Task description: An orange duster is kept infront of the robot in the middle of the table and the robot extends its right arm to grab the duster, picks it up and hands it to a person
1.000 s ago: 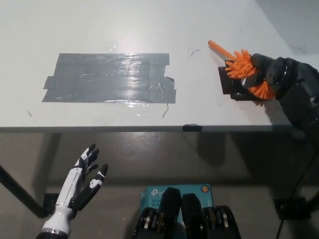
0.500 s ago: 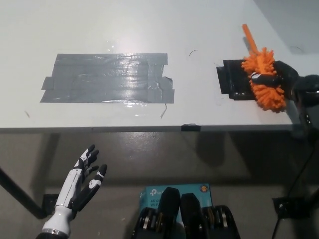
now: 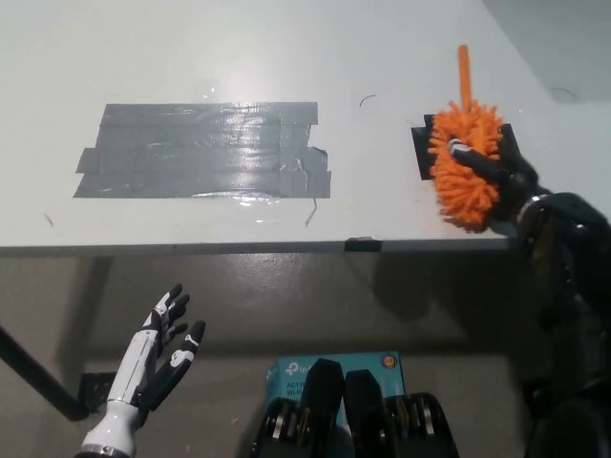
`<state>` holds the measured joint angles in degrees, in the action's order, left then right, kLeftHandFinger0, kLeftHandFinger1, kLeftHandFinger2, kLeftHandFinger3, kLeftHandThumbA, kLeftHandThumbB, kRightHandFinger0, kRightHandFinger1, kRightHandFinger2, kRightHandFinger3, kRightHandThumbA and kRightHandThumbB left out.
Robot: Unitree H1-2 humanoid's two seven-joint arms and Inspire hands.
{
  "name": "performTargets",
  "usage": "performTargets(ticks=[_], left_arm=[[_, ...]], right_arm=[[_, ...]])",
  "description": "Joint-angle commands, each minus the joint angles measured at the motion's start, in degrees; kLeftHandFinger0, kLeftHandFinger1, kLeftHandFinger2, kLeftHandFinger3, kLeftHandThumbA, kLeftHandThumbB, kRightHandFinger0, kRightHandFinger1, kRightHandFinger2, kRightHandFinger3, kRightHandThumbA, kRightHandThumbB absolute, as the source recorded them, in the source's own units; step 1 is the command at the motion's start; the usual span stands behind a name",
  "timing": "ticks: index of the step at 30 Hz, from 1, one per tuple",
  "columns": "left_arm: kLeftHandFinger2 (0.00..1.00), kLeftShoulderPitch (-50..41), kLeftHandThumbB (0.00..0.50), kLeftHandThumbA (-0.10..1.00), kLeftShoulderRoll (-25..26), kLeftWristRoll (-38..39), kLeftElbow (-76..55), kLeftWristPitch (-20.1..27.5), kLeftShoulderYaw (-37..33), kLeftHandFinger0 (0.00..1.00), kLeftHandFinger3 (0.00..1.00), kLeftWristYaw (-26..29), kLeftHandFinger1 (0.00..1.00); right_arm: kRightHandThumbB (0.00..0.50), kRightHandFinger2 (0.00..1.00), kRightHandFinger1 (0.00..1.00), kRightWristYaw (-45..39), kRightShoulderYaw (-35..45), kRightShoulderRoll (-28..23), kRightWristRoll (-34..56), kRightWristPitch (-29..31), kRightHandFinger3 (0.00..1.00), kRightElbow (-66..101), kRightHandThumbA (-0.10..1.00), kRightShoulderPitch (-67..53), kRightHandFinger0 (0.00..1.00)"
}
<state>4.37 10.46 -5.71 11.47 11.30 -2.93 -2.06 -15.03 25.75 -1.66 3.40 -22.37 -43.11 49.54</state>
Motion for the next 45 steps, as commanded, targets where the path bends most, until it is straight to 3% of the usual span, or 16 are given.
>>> performTargets(ticks=[1,5,14,16,20,26,34,35,36,37,38,40,41,42,45], left_arm=[[1.0,-1.73,0.101,0.7,-0.6,-0.31,-1.64,2.3,0.3,0.95,1.0,0.65,1.0],[1.0,-1.7,0.114,0.68,-0.8,-0.25,-1.31,2.51,0.41,0.94,1.0,0.76,1.0],[1.0,-2.23,0.125,0.65,-0.42,-1.52,-1.83,2.86,0.05,0.95,1.0,0.83,1.0],[1.0,-2.16,0.127,0.62,-0.39,-1.48,-2.1,2.5,0.13,0.95,1.0,0.69,1.0],[1.0,-1.86,0.113,0.54,-0.45,-0.9,-2.09,2.95,0.37,0.95,1.0,0.48,0.98],[1.0,-1.57,0.116,0.53,-0.42,-1.22,-2.84,1.73,0.57,0.97,1.0,0.66,1.0],[1.0,-1.1,0.122,0.54,-0.35,-1.81,-2.67,1.45,0.52,0.98,1.0,0.85,1.0],[1.0,-1.01,0.122,0.54,-0.29,-1.83,-2.58,1.53,0.54,0.98,1.0,0.84,1.0],[1.0,-0.94,0.122,0.54,-0.25,-1.83,-2.5,1.62,0.56,0.98,1.0,0.83,1.0],[1.0,-0.73,0.121,0.54,-0.24,-1.79,-2.34,1.75,0.56,0.98,1.0,0.82,1.0],[1.0,-0.76,0.115,0.54,-0.24,-1.79,-2.41,1.62,0.52,0.97,1.0,0.74,1.0],[1.0,-0.87,0.115,0.54,-0.26,-1.79,-2.58,1.36,0.49,0.97,1.0,0.66,1.0],[1.0,-0.85,0.115,0.54,-0.27,-1.77,-2.61,1.3,0.49,0.97,1.0,0.64,1.0],[1.0,-0.58,0.113,0.54,-0.18,-1.82,-2.38,1.41,0.49,0.97,1.0,0.59,1.0],[1.0,-0.42,0.11,0.53,-0.16,-1.84,-2.15,1.82,0.54,0.96,1.0,0.66,1.0]], right_arm=[[0.135,0.7,0.29,2.61,5.56,7.43,17.59,-4.56,0.94,11.33,-0.1,2.28,0.0],[0.154,0.72,0.27,2.1,5.25,9.0,18.21,-4.56,1.0,10.78,-0.1,2.34,0.0],[0.158,0.73,0.28,4.68,2.97,10.79,20.78,-4.56,1.0,10.34,-0.1,1.96,0.0],[0.177,0.7,0.27,5.38,2.93,10.99,21.36,-4.56,0.96,9.32,-0.1,2.13,0.0],[0.17,0.71,0.27,5.22,2.19,10.71,21.57,-4.56,0.94,7.87,-0.1,2.45,0.0],[0.167,0.71,0.24,5.45,1.0,10.36,22.11,-4.56,0.85,5.8,-0.1,3.21,0.0],[0.18,0.71,0.22,4.76,-1.77,9.73,21.71,-4.28,0.88,5.14,-0.1,3.29,0.0],[0.217,0.78,0.31,3.69,-3.17,9.17,21.04,-4.36,0.96,5.3,-0.1,3.07,0.04],[0.22,0.78,0.34,2.97,-4.13,8.76,20.69,-4.44,0.88,5.39,-0.1,2.92,0.05],[0.367,1.0,0.82,2.57,-5.31,8.23,21.34,-4.56,1.0,5.69,0.14,2.58,0.46],[0.405,1.0,1.0,1.24,-6.48,7.82,24.36,-4.56,1.0,6.7,0.26,1.55,1.0],[0.441,1.0,1.0,-2.35,-8.05,7.12,26.5,-4.56,1.0,7.97,0.37,0.18,1.0],[0.441,1.0,1.0,-3.31,-8.53,6.87,26.54,-4.56,1.0,8.27,0.37,-0.1,1.0],[0.476,1.0,1.0,-5.54,-9.68,6.24,25.75,-4.56,1.0,9.53,0.45,-0.79,1.0],[0.464,1.0,1.0,-6.6,-11.8,5.12,24.75,-4.55,1.0,12.59,0.49,-2.15,1.0]])
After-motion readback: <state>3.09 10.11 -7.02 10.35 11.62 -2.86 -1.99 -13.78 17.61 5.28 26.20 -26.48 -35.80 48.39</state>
